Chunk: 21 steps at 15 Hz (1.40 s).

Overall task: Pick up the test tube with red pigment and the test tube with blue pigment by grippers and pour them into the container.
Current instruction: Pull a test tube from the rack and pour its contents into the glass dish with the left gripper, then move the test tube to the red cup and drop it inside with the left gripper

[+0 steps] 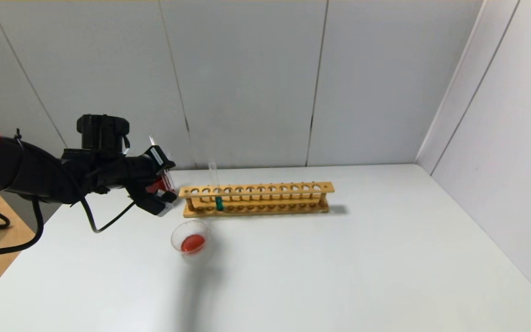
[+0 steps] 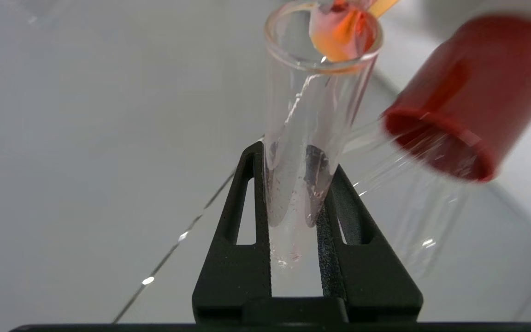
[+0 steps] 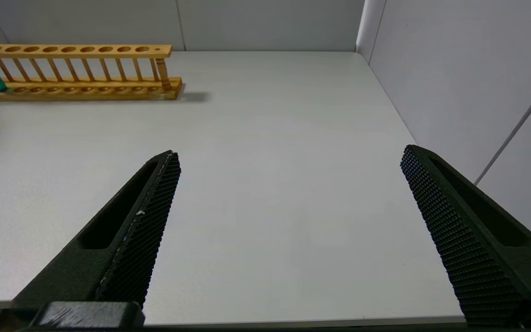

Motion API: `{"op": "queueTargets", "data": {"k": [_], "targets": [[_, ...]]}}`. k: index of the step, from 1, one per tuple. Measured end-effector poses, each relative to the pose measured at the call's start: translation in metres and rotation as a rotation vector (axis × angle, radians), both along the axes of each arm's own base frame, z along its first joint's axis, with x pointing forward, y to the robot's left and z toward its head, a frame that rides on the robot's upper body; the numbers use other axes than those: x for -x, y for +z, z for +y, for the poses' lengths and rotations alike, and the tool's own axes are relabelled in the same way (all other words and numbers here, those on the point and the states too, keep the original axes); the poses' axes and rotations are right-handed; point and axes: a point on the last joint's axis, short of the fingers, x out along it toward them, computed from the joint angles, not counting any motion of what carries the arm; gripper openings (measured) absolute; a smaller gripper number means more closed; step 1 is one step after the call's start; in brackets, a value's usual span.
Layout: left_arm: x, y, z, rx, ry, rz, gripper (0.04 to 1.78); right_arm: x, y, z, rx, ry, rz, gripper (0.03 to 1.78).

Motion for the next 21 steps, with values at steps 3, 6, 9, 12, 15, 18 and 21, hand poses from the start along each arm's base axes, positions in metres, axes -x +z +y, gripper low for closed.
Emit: {"op": "queueTargets", "data": {"k": [3,6,9,12,15,18,21], "targets": [[0.003,0.002,-0.007,-0.001,-0.019,-0.012,0.33,0.000,0.000,0.000,0.000,0.000,0.000,1.75],[0.006,0.003,-0.013,0.000,-0.029,-0.012,0.33,0.000,0.000,0.000,0.000,0.000,0.000,1.75],[0.010,0.006,-0.015,-0.002,-0.020,-0.018,0.33,0.000,0.000,0.000,0.000,0.000,0.000,1.75],[0.013,0.012,-0.016,-0.010,-0.026,-0.044,0.33,0.000,0.000,0.000,0.000,0.000,0.000,1.75],[0.017,0.020,-0.017,-0.028,-0.019,-0.117,0.33,0.000,0.000,0.000,0.000,0.000,0.000,1.75],[0.021,0.021,-0.017,-0.029,-0.018,-0.123,0.33,0.000,0.000,0.000,0.000,0.000,0.000,1.75],[0.024,0.022,-0.017,-0.025,-0.017,-0.119,0.33,0.000,0.000,0.000,0.000,0.000,0.000,1.75]]}}
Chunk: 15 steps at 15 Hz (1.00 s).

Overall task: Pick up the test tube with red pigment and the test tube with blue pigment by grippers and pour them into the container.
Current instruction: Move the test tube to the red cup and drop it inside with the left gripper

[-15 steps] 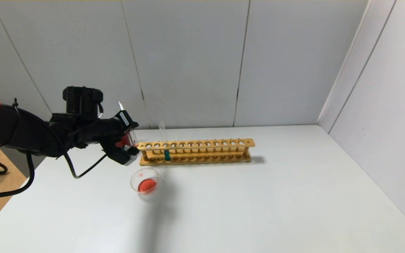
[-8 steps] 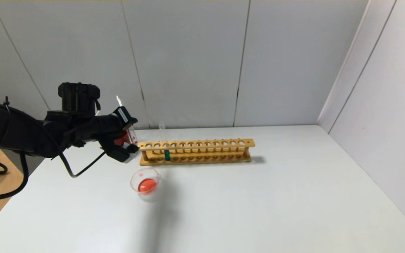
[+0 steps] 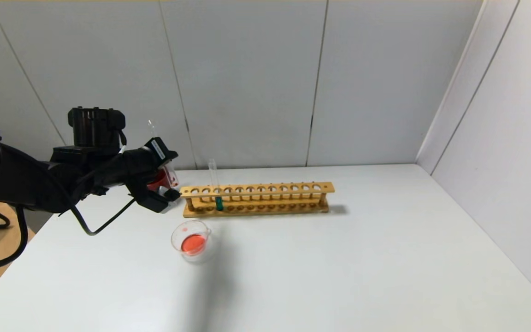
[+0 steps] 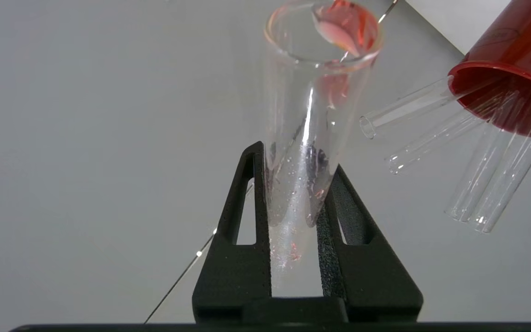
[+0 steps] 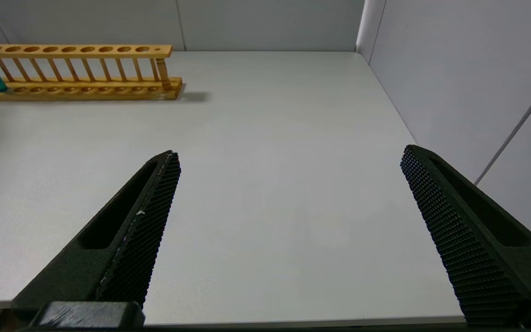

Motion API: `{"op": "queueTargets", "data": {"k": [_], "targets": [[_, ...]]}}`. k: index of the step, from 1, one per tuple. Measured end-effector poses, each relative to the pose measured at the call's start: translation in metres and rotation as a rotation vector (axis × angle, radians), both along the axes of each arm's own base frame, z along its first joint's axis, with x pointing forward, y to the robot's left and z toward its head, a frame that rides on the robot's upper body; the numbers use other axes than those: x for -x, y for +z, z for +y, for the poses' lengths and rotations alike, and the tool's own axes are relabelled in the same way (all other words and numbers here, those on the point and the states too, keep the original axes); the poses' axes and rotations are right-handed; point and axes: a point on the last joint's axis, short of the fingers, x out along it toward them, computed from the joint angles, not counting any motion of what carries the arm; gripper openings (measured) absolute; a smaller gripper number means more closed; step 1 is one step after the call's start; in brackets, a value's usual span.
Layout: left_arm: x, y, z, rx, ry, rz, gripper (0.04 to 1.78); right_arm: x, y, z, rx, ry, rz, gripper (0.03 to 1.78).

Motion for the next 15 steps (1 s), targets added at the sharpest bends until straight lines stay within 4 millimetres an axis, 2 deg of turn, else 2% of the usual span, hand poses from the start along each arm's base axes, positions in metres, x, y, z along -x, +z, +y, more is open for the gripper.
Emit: {"op": "queueTargets", "data": {"k": [3,7,10,15], "targets": [[0.006,-0.005,0.002,0.070,0.058,0.055,0.33,0.000,0.000,0.000,0.000,0.000,0.000,1.75],[0.018,-0.010,0.001,0.395,0.326,0.196,0.33,0.000,0.000,0.000,0.000,0.000,0.000,1.75],[0.014,0.010,-0.003,0.717,0.495,0.270,0.33,0.000,0.000,0.000,0.000,0.000,0.000,1.75],[0.010,0.058,-0.004,1.217,0.699,0.410,0.33,0.000,0.000,0.000,0.000,0.000,0.000,1.75]]}}
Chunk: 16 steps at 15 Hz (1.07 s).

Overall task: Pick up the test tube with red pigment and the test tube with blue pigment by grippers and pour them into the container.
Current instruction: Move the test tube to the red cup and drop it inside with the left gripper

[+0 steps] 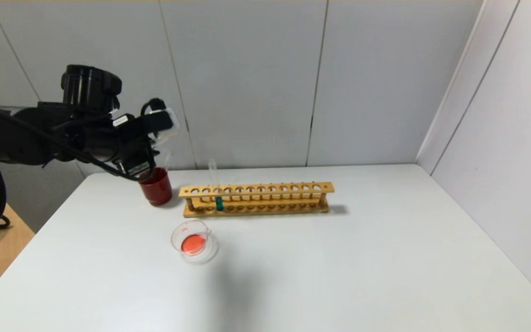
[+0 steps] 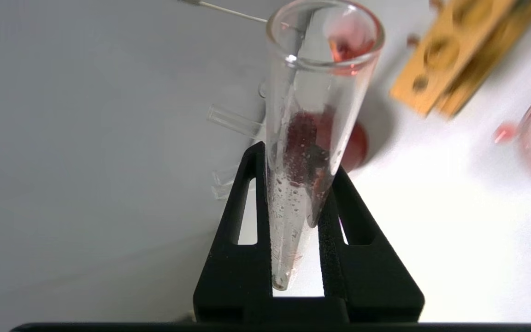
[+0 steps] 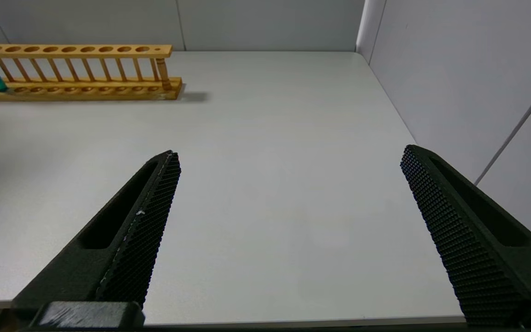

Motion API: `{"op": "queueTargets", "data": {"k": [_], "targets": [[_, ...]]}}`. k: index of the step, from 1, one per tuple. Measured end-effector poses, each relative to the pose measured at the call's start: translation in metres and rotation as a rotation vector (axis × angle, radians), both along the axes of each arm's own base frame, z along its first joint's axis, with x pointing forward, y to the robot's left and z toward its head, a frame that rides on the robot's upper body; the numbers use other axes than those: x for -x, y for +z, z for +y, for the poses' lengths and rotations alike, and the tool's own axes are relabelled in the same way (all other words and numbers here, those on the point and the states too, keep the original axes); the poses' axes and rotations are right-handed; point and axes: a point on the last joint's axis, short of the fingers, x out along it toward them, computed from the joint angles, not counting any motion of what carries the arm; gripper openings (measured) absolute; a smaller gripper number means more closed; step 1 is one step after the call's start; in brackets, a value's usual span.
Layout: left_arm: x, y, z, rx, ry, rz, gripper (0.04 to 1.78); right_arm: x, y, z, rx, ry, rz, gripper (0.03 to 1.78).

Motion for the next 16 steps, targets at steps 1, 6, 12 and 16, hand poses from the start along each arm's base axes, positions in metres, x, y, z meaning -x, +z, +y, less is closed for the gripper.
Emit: {"op": "queueTargets", "data": {"k": [1,6,12,16], "targets": [[0.000,0.012,-0.001,0.108,0.028,0.002,0.33,0.000,0.000,0.000,0.000,0.000,0.000,1.75],[-0.002,0.049,0.015,0.676,0.109,0.020,0.33,0.000,0.000,0.000,0.000,0.000,0.000,1.75],[-0.015,0.032,0.056,0.876,0.279,-0.037,0.33,0.000,0.000,0.000,0.000,0.000,0.000,1.75],[-0.038,0.007,0.065,0.921,0.284,-0.102,0.33,0.000,0.000,0.000,0.000,0.000,0.000,1.75]]}}
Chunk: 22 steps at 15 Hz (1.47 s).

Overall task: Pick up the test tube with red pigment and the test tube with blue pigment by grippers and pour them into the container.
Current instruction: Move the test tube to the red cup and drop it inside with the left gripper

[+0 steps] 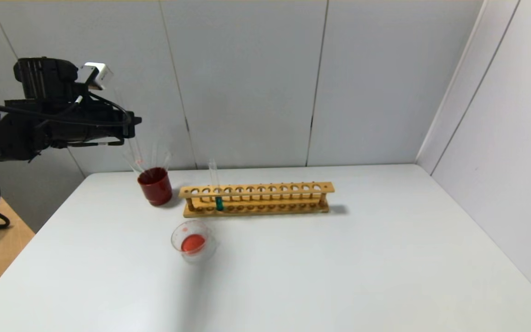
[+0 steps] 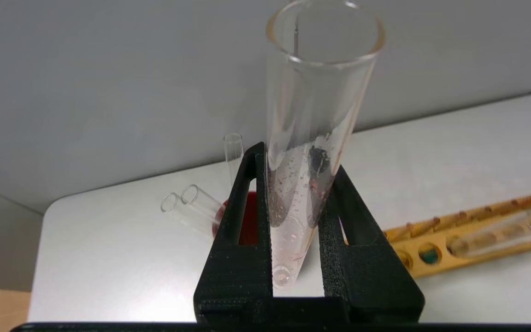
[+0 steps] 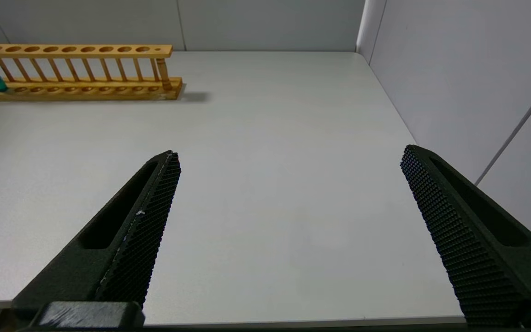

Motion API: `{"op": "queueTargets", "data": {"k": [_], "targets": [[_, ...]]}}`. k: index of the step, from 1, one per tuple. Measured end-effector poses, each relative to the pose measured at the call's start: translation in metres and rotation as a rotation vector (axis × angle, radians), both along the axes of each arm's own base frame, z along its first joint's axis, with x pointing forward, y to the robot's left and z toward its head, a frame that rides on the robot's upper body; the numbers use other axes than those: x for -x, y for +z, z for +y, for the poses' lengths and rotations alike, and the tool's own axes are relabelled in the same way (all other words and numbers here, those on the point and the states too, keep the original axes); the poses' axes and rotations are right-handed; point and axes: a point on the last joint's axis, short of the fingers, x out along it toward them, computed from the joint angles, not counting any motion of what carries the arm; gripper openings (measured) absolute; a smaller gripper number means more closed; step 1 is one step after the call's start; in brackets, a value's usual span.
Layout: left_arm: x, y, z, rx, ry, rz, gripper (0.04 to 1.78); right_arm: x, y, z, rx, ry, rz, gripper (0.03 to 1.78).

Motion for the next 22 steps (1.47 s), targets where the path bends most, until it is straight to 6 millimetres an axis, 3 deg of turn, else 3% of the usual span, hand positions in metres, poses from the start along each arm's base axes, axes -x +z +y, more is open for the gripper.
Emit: {"op": "queueTargets", "data": {"k": [9,18,22], "targets": [[-0.049,-0.057,0.008,0.027,0.023,0.011,0.33,0.000,0.000,0.000,0.000,0.000,0.000,1.75],[-0.060,-0.080,0.014,0.032,0.030,0.054,0.33,0.000,0.000,0.000,0.000,0.000,0.000,1.75],[-0.062,-0.089,0.017,0.031,0.040,0.075,0.53,0.000,0.000,0.000,0.000,0.000,0.000,1.75]]}}
